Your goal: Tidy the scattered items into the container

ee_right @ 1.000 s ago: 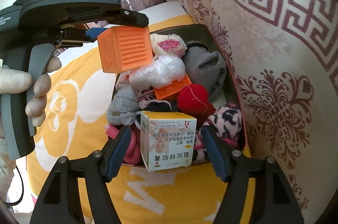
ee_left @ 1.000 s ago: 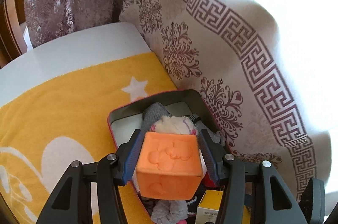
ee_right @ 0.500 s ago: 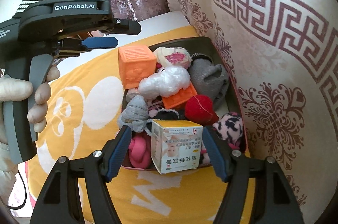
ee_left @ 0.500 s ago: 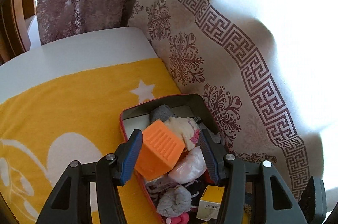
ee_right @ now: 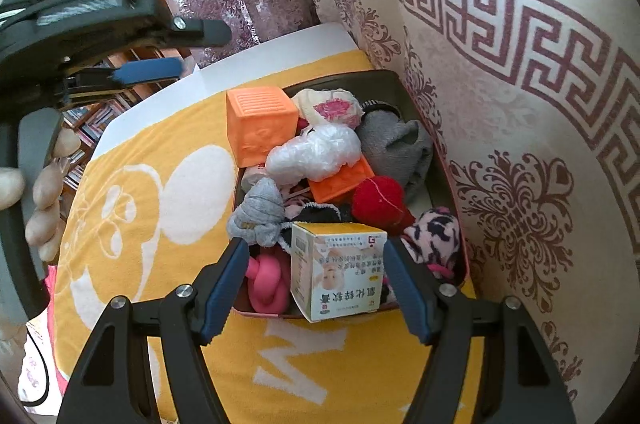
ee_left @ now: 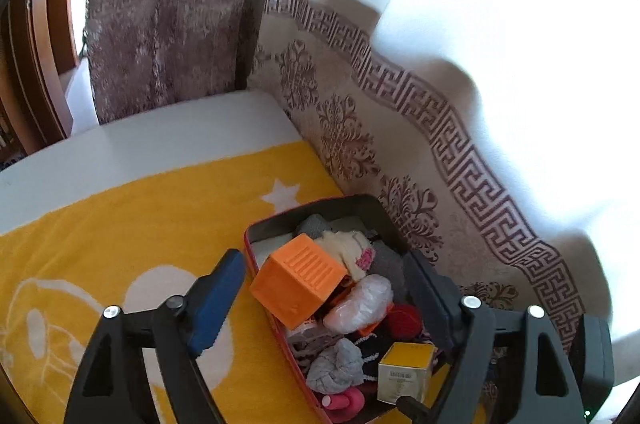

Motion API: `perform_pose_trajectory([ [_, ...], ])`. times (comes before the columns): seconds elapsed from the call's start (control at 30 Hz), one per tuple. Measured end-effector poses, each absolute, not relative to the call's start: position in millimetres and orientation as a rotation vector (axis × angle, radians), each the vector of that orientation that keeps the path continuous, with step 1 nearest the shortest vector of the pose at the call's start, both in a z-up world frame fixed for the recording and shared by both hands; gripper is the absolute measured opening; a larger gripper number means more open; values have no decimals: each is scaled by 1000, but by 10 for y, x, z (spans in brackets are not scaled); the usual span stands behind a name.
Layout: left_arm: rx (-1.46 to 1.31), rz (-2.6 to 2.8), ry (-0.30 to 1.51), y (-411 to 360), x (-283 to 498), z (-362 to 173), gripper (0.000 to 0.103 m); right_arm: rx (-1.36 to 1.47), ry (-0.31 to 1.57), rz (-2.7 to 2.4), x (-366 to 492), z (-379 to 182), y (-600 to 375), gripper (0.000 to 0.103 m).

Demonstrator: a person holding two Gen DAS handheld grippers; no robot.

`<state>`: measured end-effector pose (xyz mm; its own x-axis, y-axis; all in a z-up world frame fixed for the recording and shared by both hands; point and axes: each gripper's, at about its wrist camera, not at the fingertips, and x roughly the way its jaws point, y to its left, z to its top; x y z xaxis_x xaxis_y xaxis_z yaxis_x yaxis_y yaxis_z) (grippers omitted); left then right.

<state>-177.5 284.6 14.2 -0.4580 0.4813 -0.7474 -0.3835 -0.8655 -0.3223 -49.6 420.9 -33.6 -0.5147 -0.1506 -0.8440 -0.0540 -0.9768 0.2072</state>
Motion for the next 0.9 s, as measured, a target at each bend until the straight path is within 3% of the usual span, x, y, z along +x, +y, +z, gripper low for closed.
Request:
perform_pose_trajectory([
  [0.13,-1233,2324,-169,2773,-1667,187,83,1479,-293,-2702,-410,-315,4238,87],
  [0.2,-1209,2340,-165,2736,-1586,223,86,1504,-285,-2695,-396,-339,4253,103],
  [0.23,-1198,2352,-157,2721,-1545,245,99,1514,-283,-2697,-386,-349,4263,102],
  [0.27,-1177,2365,-148,2703,-1490,280,103,1519,-276,-2704,-367,-355,4274,102],
  [0.57,-1060,2457,-143,2494,-1169,635,103,1479,-261,-2742,-231,-230,4325,103],
  [0.9,-843,2558,-82,2336,-701,1220,103,1337,-160,-2877,-16,376,4283,103],
])
